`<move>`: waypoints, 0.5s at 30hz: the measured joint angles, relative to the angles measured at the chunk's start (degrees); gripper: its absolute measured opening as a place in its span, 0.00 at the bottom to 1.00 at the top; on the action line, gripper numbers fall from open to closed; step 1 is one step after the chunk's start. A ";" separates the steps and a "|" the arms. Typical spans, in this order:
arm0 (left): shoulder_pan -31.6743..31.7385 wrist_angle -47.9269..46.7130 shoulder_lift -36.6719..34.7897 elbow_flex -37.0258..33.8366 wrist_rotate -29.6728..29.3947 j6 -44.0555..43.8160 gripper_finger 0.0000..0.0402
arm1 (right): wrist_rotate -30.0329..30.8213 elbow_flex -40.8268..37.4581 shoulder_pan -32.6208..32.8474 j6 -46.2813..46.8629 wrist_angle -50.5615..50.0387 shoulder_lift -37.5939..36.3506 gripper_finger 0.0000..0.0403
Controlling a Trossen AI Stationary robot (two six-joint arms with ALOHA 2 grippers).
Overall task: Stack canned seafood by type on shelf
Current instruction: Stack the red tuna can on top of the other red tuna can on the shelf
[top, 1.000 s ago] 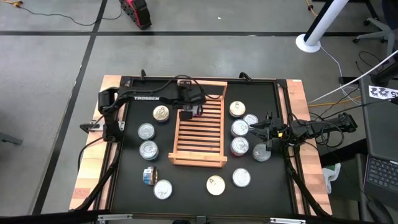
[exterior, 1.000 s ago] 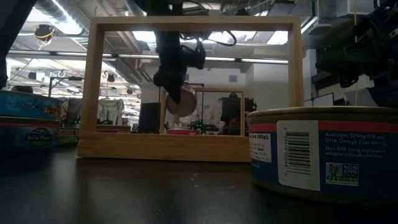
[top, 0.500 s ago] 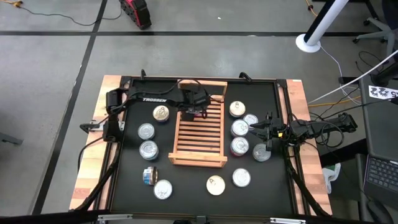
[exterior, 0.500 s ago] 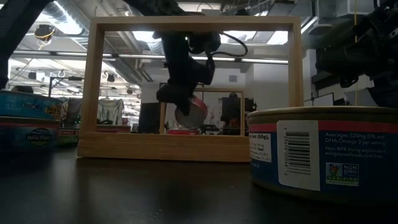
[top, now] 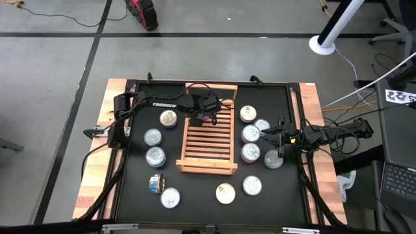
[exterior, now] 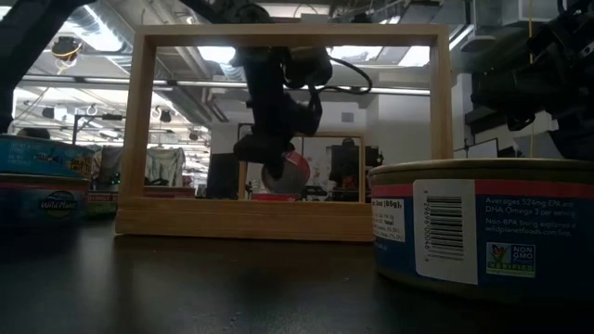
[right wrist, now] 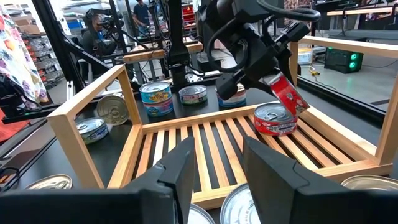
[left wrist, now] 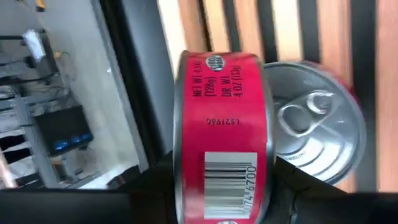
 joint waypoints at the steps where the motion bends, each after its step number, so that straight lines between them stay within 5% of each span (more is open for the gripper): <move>1: 0.00 -0.21 0.05 -0.02 0.05 -0.30 0.38 | 0.00 0.00 -0.02 0.00 0.00 0.00 0.34; 15: 0.00 -0.18 0.26 -0.04 0.07 0.45 0.60 | 0.00 0.00 -0.02 0.00 0.00 0.00 0.34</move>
